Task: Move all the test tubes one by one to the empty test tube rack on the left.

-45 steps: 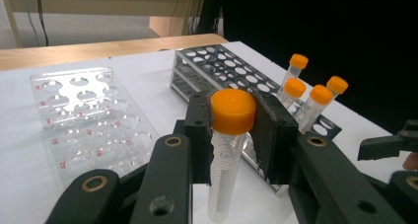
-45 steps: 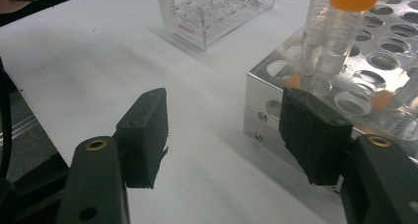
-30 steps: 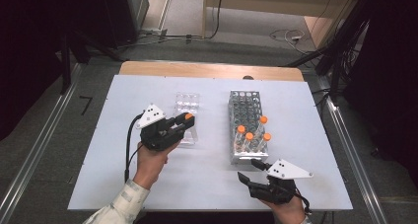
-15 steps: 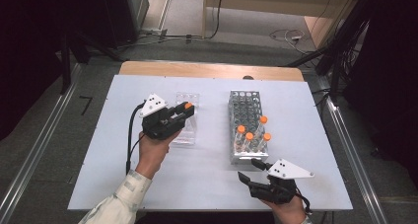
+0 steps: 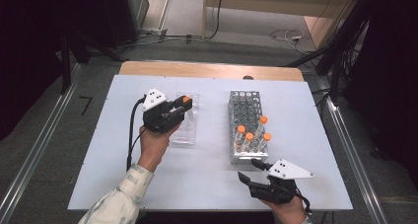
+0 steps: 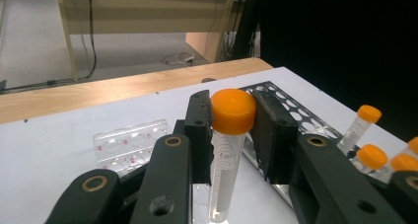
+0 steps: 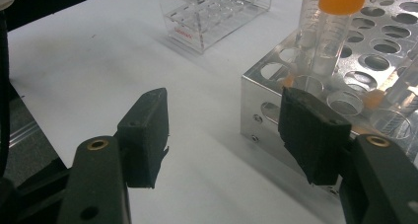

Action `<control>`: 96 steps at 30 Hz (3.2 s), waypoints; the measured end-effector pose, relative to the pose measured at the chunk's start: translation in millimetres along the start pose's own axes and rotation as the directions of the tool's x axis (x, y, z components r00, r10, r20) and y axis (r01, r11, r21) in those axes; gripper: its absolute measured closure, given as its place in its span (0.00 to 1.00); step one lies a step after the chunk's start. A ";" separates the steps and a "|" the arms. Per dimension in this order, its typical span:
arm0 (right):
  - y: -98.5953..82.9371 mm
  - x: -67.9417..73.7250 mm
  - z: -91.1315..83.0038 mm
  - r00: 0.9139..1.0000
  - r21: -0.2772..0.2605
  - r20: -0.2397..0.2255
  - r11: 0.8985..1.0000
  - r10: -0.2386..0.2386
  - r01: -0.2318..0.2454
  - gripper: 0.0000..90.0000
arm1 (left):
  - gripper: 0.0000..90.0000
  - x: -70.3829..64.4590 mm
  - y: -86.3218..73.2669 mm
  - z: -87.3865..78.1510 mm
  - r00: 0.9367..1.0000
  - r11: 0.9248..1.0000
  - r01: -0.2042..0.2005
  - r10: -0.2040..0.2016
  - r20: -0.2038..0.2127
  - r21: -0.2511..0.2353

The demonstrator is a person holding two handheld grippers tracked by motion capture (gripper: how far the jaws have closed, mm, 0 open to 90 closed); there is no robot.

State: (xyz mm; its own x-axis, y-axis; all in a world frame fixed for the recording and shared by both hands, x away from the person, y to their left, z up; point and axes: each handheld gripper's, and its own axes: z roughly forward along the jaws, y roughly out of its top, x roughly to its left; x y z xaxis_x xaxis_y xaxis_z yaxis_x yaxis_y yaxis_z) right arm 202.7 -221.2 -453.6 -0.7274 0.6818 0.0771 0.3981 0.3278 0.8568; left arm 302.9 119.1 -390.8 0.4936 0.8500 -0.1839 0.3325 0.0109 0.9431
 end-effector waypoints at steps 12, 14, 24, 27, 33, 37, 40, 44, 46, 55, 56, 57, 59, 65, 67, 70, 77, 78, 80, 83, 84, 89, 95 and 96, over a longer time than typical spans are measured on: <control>-0.2 -0.5 -0.1 1.000 0.000 -0.002 1.000 0.002 -0.002 0.38 | 0.78 0.0 -3.6 9.5 0.999 0.999 -0.029 0.030 -0.037 0.015; -0.1 -0.5 0.0 1.000 0.000 -0.002 1.000 0.001 -0.001 0.38 | 0.78 -1.0 -4.7 11.1 0.999 0.999 -0.036 0.037 -0.036 0.019; -0.4 -0.9 0.4 1.000 0.002 -0.005 1.000 -0.003 0.003 0.38 | 0.78 -0.1 -17.2 18.5 0.997 0.998 -0.046 0.049 -0.052 0.050; -0.5 -0.9 0.8 1.000 0.003 -0.006 1.000 -0.002 0.002 0.38 | 0.78 -1.0 -21.2 20.8 0.997 0.997 -0.056 0.059 -0.053 0.059; -0.6 -0.6 1.2 1.000 0.004 -0.007 1.000 -0.001 0.001 0.38 | 0.78 -3.0 -28.2 24.7 0.995 0.995 -0.072 0.076 -0.057 0.075; -0.8 -0.4 1.3 1.000 0.005 -0.008 1.000 0.001 -0.001 0.38 | 0.78 -2.5 -31.3 25.4 0.995 0.994 -0.072 0.077 -0.057 0.084; -0.8 -0.4 1.6 1.000 0.006 -0.009 1.000 0.002 -0.002 0.38 | 0.77 -2.1 -33.1 25.7 0.996 0.994 -0.072 0.076 -0.054 0.086; -0.9 -0.4 1.8 1.000 0.005 -0.008 1.000 0.002 -0.002 0.38 | 0.76 -2.1 -33.6 26.3 0.996 0.993 -0.069 0.073 -0.044 0.094; -0.9 -0.5 1.8 1.000 0.005 -0.008 1.000 0.003 -0.003 0.38 | 0.75 -2.4 -33.7 26.3 0.996 0.993 -0.069 0.073 -0.044 0.094; -1.1 -0.8 1.9 1.000 0.008 -0.009 1.000 0.007 -0.007 0.38 | 0.66 -3.0 -32.8 23.6 0.998 0.994 -0.048 0.050 -0.023 0.095; -1.0 -0.8 1.9 1.000 0.007 -0.008 1.000 0.008 -0.008 0.38 | 0.65 -2.9 -32.6 22.9 0.999 0.994 -0.045 0.047 -0.021 0.096; -1.0 -1.0 1.9 1.000 0.007 -0.007 1.000 0.007 -0.007 0.38 | 0.63 -3.1 -32.5 22.1 0.999 0.995 -0.042 0.044 -0.018 0.096; -1.1 -1.2 1.9 1.000 0.006 -0.006 1.000 0.007 -0.007 0.38 | 0.54 -4.9 -32.6 20.3 0.998 0.995 -0.045 0.049 -0.042 0.091; -1.4 -1.8 1.9 1.000 0.005 -0.004 1.000 0.008 -0.008 0.38 | 0.43 -5.5 -34.2 10.6 0.999 0.996 -0.027 0.031 -0.041 0.082; -1.3 -2.0 2.0 1.000 0.003 -0.003 1.000 0.010 -0.010 0.38 | 0.41 -5.8 -35.0 6.2 0.999 0.997 -0.017 0.020 -0.034 0.078; -1.2 -2.0 2.1 1.000 0.004 -0.002 1.000 0.011 -0.011 0.38 | 0.37 -8.2 -38.5 -0.1 0.999 0.997 -0.021 0.023 -0.034 0.073; -1.4 -2.4 2.2 1.000 0.003 0.003 1.000 0.016 -0.016 0.38 | 0.31 -11.0 -47.6 -17.3 1.000 0.998 -0.010 0.011 -0.017 0.063; -1.3 -2.4 2.2 1.000 0.002 0.003 1.000 0.017 -0.018 0.38 | 0.31 -11.3 -49.3 -20.0 1.000 0.998 -0.015 0.016 -0.016 0.068; -1.5 -2.9 2.1 1.000 0.005 0.004 1.000 0.015 -0.015 0.38 | 0.31 -11.9 -52.8 -25.1 1.000 0.998 -0.017 0.018 -0.014 0.067; -1.5 -2.9 2.3 1.000 0.004 0.007 1.000 0.016 -0.016 0.38 | 0.30 -11.9 -56.7 -32.5 1.000 0.997 -0.021 0.023 -0.021 0.076; -1.4 -2.9 2.2 1.000 0.003 0.008 1.000 0.016 -0.016 0.38 | 0.30 -11.8 -58.3 -35.0 0.999 0.997 -0.023 0.025 -0.021 0.077; -1.0 -3.5 1.5 1.000 0.000 0.014 1.000 0.020 -0.020 0.38 | 0.30 -10.7 -66.5 -46.1 0.999 0.996 -0.028 0.031 -0.033 0.081; -0.3 -5.8 -0.7 0.999 -0.011 0.027 1.000 0.028 -0.028 0.38 | 0.30 -6.8 -74.3 -51.5 0.998 0.995 -0.027 0.032 -0.045 0.101; -0.1 -6.8 -1.4 0.999 -0.014 0.031 1.000 0.026 -0.026 0.38 | 0.30 -6.9 -75.8 -51.8 0.998 0.994 -0.026 0.031 -0.047 0.102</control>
State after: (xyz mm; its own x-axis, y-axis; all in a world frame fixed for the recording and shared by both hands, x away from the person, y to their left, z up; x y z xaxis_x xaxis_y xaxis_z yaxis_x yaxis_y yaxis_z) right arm 206.8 -226.7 -453.6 -0.6988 0.7104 0.0836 0.4092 0.3012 0.8613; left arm 232.7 139.7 -446.7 0.4651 0.8739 -0.1414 0.4000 -0.0650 0.9142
